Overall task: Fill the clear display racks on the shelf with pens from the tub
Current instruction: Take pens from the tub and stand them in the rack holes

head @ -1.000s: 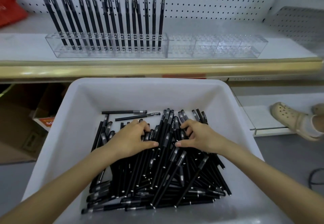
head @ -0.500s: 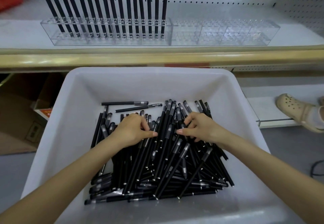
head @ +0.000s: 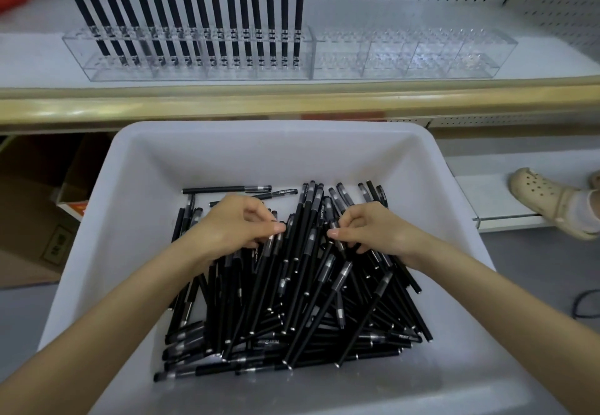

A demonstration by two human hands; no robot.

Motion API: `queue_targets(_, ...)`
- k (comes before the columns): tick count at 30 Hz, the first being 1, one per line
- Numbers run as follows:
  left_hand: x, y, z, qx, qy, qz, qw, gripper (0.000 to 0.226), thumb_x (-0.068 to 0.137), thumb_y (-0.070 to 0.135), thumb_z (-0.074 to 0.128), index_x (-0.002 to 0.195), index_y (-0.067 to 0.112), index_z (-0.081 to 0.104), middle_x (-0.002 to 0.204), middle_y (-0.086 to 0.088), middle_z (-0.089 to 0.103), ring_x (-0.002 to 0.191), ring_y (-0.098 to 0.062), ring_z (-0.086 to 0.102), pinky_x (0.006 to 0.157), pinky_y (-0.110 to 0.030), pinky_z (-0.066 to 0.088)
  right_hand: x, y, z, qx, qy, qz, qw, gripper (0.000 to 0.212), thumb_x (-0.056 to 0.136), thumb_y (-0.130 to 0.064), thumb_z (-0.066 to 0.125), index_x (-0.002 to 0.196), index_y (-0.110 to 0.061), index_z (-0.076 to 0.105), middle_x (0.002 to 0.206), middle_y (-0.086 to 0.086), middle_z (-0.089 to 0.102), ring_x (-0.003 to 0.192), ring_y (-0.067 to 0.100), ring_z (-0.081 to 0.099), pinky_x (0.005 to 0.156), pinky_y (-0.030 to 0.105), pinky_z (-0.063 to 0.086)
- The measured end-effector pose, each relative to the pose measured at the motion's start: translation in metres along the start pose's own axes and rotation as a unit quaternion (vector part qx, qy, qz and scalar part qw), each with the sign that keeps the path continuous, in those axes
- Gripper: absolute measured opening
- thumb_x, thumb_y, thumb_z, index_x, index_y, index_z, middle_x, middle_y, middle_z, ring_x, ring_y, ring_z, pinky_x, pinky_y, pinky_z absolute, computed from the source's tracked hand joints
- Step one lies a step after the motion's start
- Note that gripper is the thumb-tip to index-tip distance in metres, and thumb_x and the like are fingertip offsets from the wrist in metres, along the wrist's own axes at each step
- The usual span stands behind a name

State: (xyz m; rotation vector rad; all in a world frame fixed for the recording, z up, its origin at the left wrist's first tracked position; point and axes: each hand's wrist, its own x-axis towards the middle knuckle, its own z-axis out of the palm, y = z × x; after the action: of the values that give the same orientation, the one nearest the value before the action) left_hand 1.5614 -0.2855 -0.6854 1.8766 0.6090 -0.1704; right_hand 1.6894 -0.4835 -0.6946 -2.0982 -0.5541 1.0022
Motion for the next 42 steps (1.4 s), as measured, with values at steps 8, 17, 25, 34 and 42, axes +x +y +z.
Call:
queue_targets(8, 0.001, 0.028, -0.008, -0.087, 0.014, 0.035, 0.995, 0.006, 0.093, 0.018, 0.059, 0.091, 0.012, 0.062, 0.085, -0.001, 0.075, 0.075, -0.01, 0.071, 0.064, -0.022, 0.055, -0.004, -0.023, -0.014, 0.137, -0.011, -0.054, 0.989, 0.012, 0.096, -0.014, 0.054, 0.091, -0.004, 0.05, 0.093, 0.019, 0.071, 0.083, 0.024, 0.072, 0.065, 0.028, 0.057)
queue_targets(17, 0.011, 0.034, 0.001, -0.103, 0.064, 0.066, 0.99, 0.005, 0.084, 0.012, 0.069, 0.082, 0.016, 0.071, 0.078, -0.004, 0.075, 0.075, -0.013, 0.071, 0.063, -0.02, 0.056, 0.008, -0.04, -0.017, 0.085, -0.011, -0.096, 0.992, 0.013, 0.082, -0.016, 0.073, 0.087, -0.005, 0.069, 0.078, 0.008, 0.073, 0.071, 0.008, 0.067, 0.064, 0.018, 0.053)
queue_targets(25, 0.016, 0.035, 0.002, -0.119, 0.098, 0.103, 0.983, 0.006, 0.095, 0.016, 0.053, 0.09, 0.013, 0.056, 0.079, -0.008, 0.073, 0.07, -0.016, 0.072, 0.053, -0.024, 0.055, 0.014, -0.045, -0.019, 0.052, -0.044, -0.11, 0.992, 0.016, 0.093, -0.022, 0.059, 0.087, -0.01, 0.05, 0.091, 0.012, 0.073, 0.052, 0.015, 0.063, 0.041, 0.02, 0.038)
queue_targets(34, 0.019, 0.033, 0.002, -0.113, 0.05, 0.095, 0.988, 0.008, 0.093, 0.014, 0.058, 0.098, 0.009, 0.054, 0.081, -0.012, 0.073, 0.074, -0.022, 0.072, 0.057, -0.029, 0.057, 0.02, -0.039, -0.028, 0.13, -0.122, -0.086, 0.98, 0.013, 0.092, -0.007, 0.057, 0.103, -0.001, 0.061, 0.105, 0.026, 0.067, 0.074, 0.019, 0.069, 0.071, 0.023, 0.057)
queue_targets(42, 0.023, 0.029, 0.003, -0.189, 0.022, 0.017, 0.982, 0.031, 0.076, 0.004, 0.076, 0.104, 0.005, 0.062, 0.092, -0.019, 0.072, 0.083, -0.023, 0.072, 0.059, -0.02, 0.054, 0.024, -0.038, -0.028, 0.054, -0.09, -0.103, 0.989, 0.019, 0.092, -0.021, 0.06, 0.109, -0.012, 0.065, 0.096, 0.009, 0.073, 0.062, 0.012, 0.061, 0.051, 0.018, 0.042)
